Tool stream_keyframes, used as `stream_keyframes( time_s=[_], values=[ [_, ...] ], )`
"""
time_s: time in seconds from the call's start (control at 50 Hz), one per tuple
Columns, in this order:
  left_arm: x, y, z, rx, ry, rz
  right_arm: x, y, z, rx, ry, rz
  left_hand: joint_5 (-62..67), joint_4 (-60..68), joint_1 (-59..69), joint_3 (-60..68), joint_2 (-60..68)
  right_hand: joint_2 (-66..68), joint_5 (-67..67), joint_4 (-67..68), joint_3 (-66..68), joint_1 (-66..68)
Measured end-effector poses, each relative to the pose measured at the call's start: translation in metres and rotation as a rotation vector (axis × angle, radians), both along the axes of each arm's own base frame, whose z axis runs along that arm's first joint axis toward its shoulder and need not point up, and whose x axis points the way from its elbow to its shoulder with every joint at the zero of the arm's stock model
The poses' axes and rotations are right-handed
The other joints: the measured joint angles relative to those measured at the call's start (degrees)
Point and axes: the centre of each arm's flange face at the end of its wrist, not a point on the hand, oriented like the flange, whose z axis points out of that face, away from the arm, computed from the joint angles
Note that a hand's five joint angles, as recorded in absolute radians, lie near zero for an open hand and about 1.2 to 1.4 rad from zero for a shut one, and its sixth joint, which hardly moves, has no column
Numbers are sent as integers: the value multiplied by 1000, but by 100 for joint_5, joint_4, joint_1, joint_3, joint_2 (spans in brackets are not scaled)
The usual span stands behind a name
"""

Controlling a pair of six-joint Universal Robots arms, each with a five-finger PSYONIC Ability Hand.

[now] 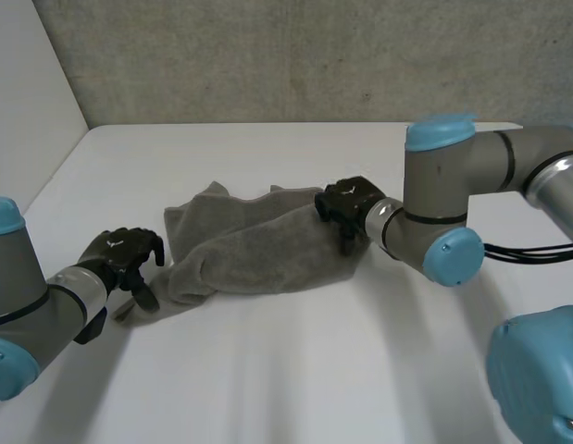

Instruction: Fold the towel.

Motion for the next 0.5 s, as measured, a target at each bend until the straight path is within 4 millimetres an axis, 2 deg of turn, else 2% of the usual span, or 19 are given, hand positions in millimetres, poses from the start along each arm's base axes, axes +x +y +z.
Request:
stream_keyframes(
  time_s=[0.08,0.12,0.18,0.28,0.34,0.4,0.5],
  values=[
    [-1,1,-1,7,0,-3,1,0,-11,36,6,-8,1287,1286,1314,1286,1346,3351,3353,3366,3358,3276],
    [-1,1,0,7,0,-5,0,0,-10,46,7,-11,2079,2114,2098,2069,2130,4087,4105,4104,4096,3978],
    [-1,2,1,3,2,-8,-2,3,0,58,1,-15,2820,2891,2790,2833,2887,4173,4260,4321,4264,4102],
    [-2,3,5,0,6,-14,-10,12,22,86,-15,-17,2912,3008,2846,2910,2967,4173,4260,4332,4264,4111],
    [-4,5,6,2,8,-20,-20,27,36,119,-10,1,2913,3006,2846,2910,2967,4173,4261,4332,4265,4119],
    [-5,7,6,6,8,-25,-32,42,42,151,10,27,2913,2998,2845,2910,2965,4173,4261,4333,4265,4121],
    [-6,11,5,16,7,-30,-52,71,41,194,82,89,2819,2828,2828,2803,2828,4173,4261,4333,4265,4122]
  ],
)
